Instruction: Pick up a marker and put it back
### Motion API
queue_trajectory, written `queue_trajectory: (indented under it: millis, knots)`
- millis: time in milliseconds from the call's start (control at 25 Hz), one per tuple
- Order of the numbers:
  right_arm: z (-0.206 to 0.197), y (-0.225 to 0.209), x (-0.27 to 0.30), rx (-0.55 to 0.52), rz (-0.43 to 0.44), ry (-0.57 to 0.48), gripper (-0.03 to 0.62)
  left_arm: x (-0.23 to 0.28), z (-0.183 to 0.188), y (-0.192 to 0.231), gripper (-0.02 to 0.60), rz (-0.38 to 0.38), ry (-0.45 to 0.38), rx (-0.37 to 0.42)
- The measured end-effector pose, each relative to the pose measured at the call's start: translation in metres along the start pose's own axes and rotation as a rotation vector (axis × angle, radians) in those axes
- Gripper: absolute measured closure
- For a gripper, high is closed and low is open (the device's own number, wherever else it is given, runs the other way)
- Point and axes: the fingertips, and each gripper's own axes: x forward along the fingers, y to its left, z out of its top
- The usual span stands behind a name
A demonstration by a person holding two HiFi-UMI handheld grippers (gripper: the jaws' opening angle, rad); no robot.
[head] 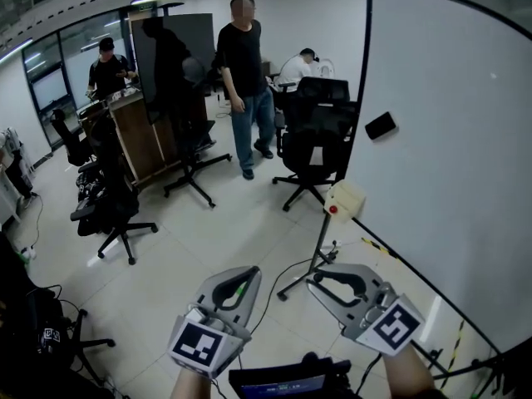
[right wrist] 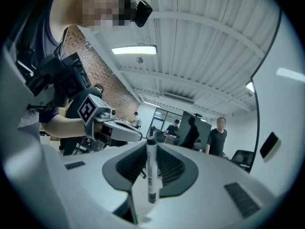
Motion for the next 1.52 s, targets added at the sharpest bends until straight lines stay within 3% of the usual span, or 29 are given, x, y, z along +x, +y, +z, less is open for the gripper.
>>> queue_trajectory:
  millis: [400, 960, 1280, 1520]
  knots:
    - [-0.021, -0.082, 0.001, 0.018, -0.034, -0.041, 0.508, 0.086, 0.004, 0.007, 0.581, -0.052, 0.025, 0.039]
    - [-0.082, -0.216, -0.002, 0.084, 0.016, -0.091, 0.508, 0.231, -0.007, 0.007, 0.581, -0.021, 0.094, 0.069]
    - [-0.091, -0.254, 0.003, 0.121, 0.034, -0.145, 0.508, 0.266, -0.010, 0.018, 0.581, 0.000, 0.130, 0.097]
    - [-0.100, -0.267, 0.011, 0.105, 0.025, -0.125, 0.508, 0.284, -0.010, 0.029, 0.581, -0.018, 0.109, 0.103]
